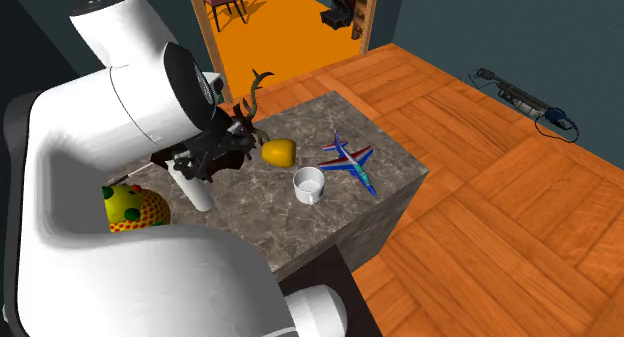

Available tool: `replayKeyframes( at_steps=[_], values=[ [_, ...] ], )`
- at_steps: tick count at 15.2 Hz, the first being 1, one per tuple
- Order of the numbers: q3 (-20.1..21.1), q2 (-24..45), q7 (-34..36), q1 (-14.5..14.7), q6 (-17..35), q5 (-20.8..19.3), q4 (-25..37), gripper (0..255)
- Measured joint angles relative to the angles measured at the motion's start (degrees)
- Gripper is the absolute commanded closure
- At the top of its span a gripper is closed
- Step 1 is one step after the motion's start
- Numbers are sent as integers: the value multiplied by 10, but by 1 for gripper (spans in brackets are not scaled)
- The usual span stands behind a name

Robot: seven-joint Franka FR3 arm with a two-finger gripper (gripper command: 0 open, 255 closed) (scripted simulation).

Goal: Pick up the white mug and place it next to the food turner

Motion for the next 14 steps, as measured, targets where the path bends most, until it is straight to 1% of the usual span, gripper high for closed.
replayKeyframes(
  at_steps=[2,4,7,14],
  values=[
    [-6,-1,-5,-2,7,-2,-7,0],
    [-27,1,-21,-7,31,-8,-27,0],
    [-64,3,-49,-18,73,-18,-61,0],
    [-161,57,-129,-46,174,-42,-98,0]
  ],
)
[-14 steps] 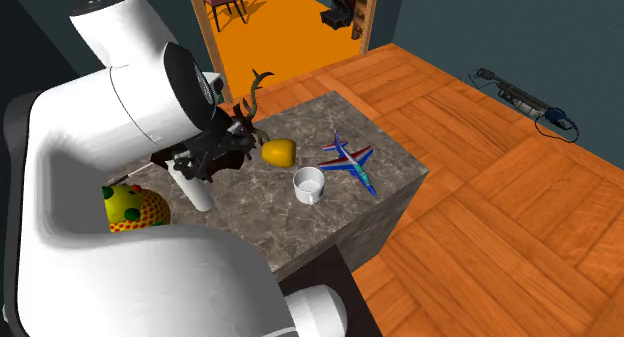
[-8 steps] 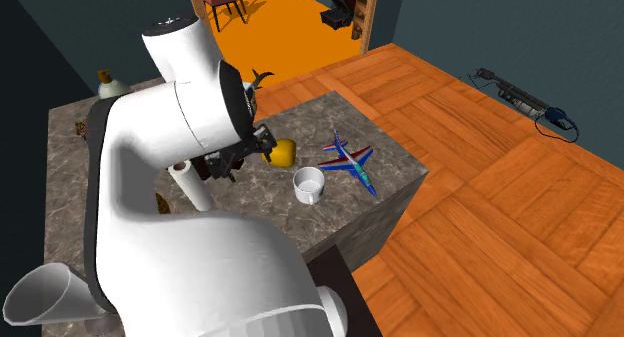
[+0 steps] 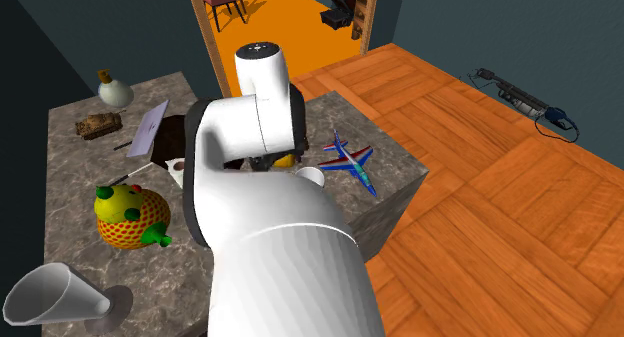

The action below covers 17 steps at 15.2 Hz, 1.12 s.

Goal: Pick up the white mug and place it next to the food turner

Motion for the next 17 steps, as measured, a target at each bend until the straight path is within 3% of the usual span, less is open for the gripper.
replayKeyframes(
  at_steps=[6,13,17],
  values=[
    [-88,90,-77,-11,96,1,-2,0],
    [-187,222,-188,1,195,58,20,0],
    [-207,262,-219,9,224,85,26,0]
  ],
)
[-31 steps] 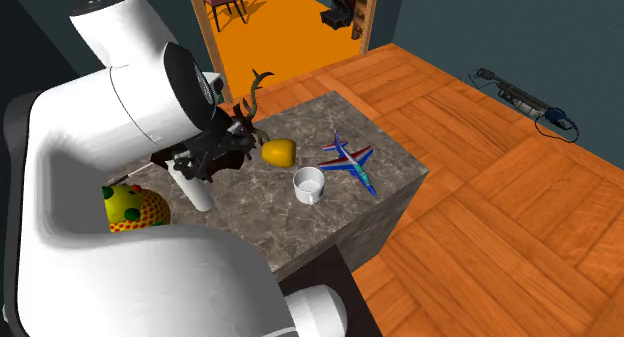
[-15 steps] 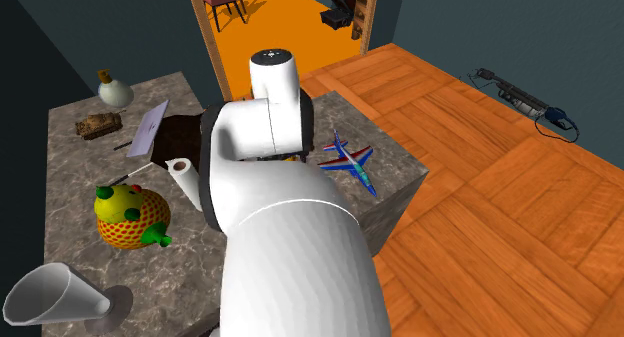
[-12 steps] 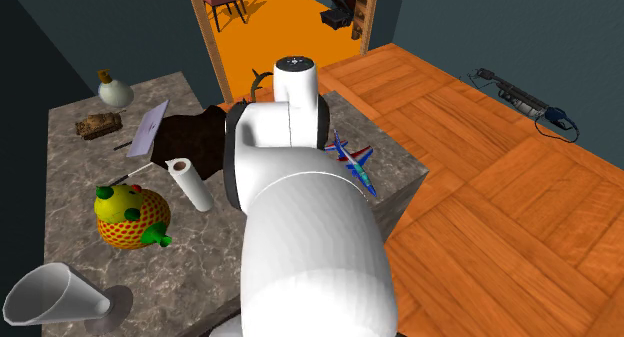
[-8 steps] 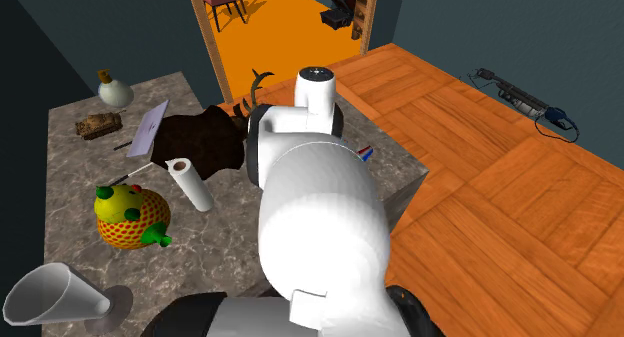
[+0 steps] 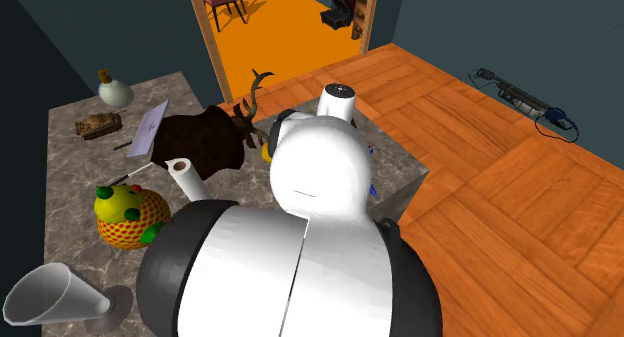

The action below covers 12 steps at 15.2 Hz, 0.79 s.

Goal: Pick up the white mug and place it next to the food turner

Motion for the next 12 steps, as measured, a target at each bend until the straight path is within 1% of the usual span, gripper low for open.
replayKeyframes(
  at_steps=[5,11,12],
  values=[
    [-9,35,-20,9,42,25,-11,0],
    [-9,38,-22,10,48,27,-15,0],
    [-9,38,-22,10,48,27,-15,255]
  ],
)
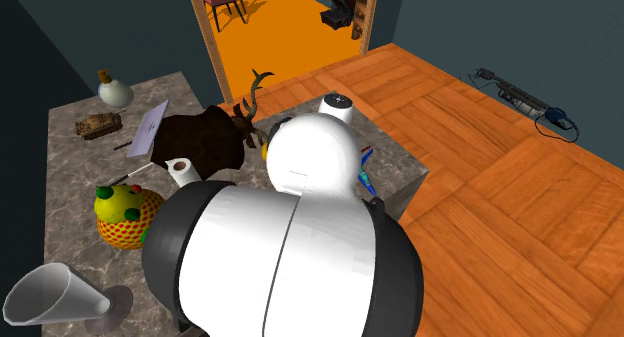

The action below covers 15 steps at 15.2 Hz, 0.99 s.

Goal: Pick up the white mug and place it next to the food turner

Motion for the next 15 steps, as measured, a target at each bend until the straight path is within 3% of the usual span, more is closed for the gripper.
replayKeyframes(
  at_steps=[10,15],
  values=[
    [0,0,0,0,0,0,0,255],
    [7,-24,16,-4,-32,-17,12,255]
  ],
)
